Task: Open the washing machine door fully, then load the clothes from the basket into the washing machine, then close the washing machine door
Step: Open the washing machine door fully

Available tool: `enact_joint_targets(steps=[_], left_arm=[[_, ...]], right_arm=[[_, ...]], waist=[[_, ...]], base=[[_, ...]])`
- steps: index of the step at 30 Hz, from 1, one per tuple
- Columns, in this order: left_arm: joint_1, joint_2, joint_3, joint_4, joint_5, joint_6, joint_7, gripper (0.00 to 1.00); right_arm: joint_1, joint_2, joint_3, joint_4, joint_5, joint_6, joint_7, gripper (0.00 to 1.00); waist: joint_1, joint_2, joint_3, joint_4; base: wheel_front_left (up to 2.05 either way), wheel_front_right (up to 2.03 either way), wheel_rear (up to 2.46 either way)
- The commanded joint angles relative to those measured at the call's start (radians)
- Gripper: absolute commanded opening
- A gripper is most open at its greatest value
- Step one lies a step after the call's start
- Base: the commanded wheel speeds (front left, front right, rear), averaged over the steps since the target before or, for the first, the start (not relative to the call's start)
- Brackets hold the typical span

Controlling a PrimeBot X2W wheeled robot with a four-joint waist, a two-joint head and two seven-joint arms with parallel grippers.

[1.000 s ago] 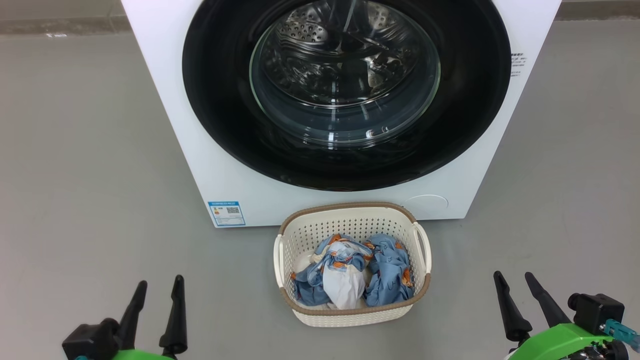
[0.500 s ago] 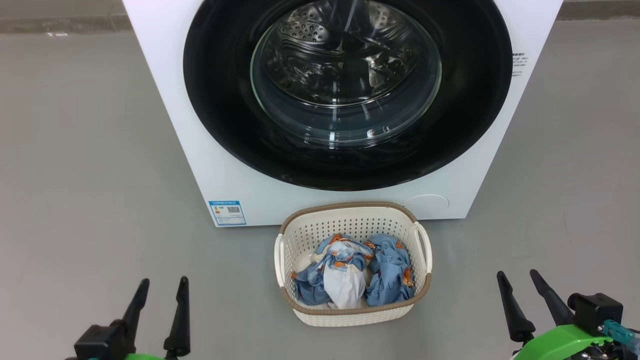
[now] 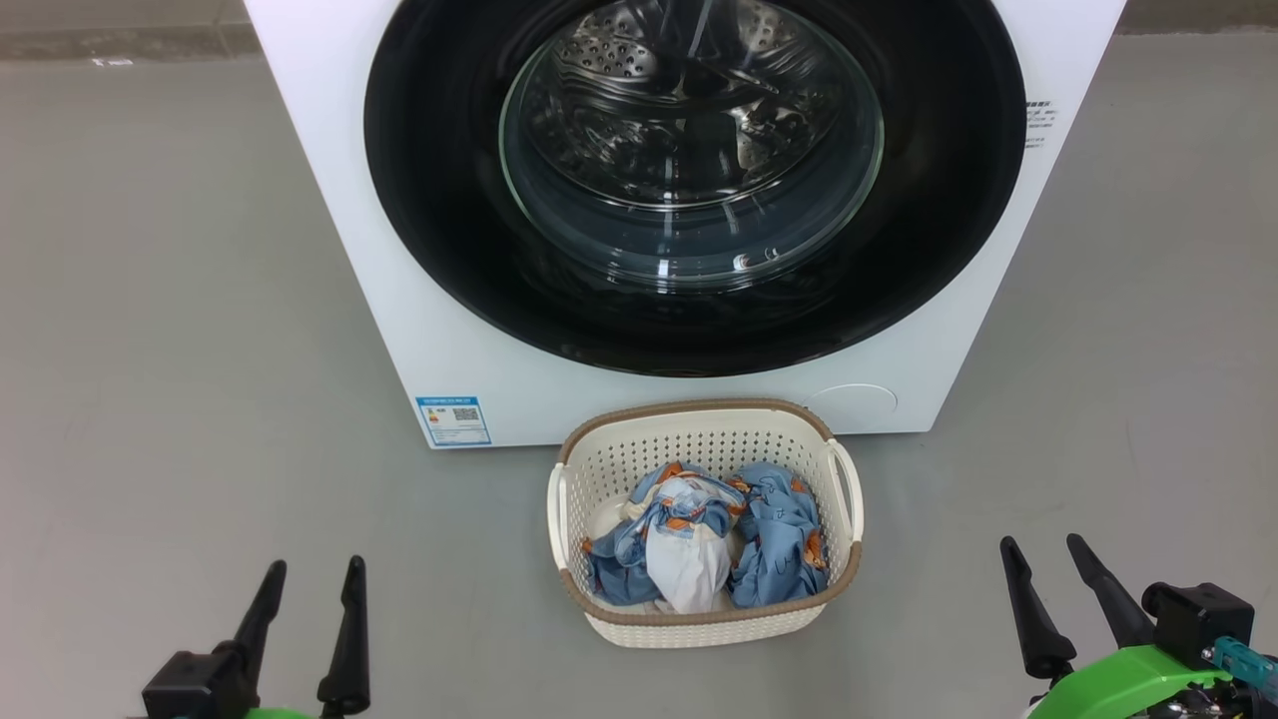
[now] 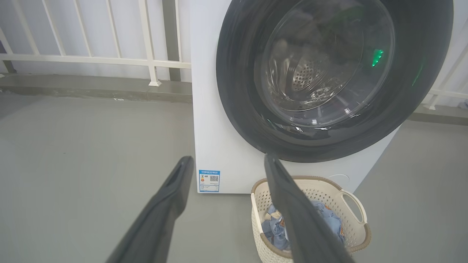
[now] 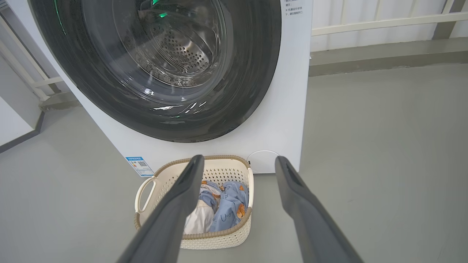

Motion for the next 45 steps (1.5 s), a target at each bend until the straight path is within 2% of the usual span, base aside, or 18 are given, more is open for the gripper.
enact_joint_targets(steps=[1,12,36,45], left_arm=[[-0.017,0.014,0.037,-0.019,0.014,-0.002,-0.007,1.00],[-0.029,0.003,0.051,-0.024,0.050,-0.002,-0.007,1.00],[-0.048,-0.006,0.064,-0.039,0.027,-0.002,-0.007,1.00],[-0.042,-0.007,0.068,-0.038,0.026,-0.002,-0.007,1.00]], right_arm=[[-0.014,-0.011,0.019,-0.027,-0.011,0.002,-0.013,1.00],[-0.021,-0.009,0.020,-0.036,-0.012,0.002,-0.013,1.00],[-0.035,-0.003,0.016,-0.039,-0.008,0.002,-0.013,1.00],[-0.034,-0.002,0.013,-0.042,-0.005,0.002,-0.013,1.00]], waist=[[0.0000,-0.0001,0.001,0.000],[0.0000,-0.0001,0.017,0.003],[0.0000,-0.0001,0.036,-0.005],[0.0000,-0.0001,0.032,-0.006]], base=[[0.07,0.07,-0.14],[0.55,0.55,-1.10],[1.21,1.21,-2.42],[0.76,0.76,-1.52]])
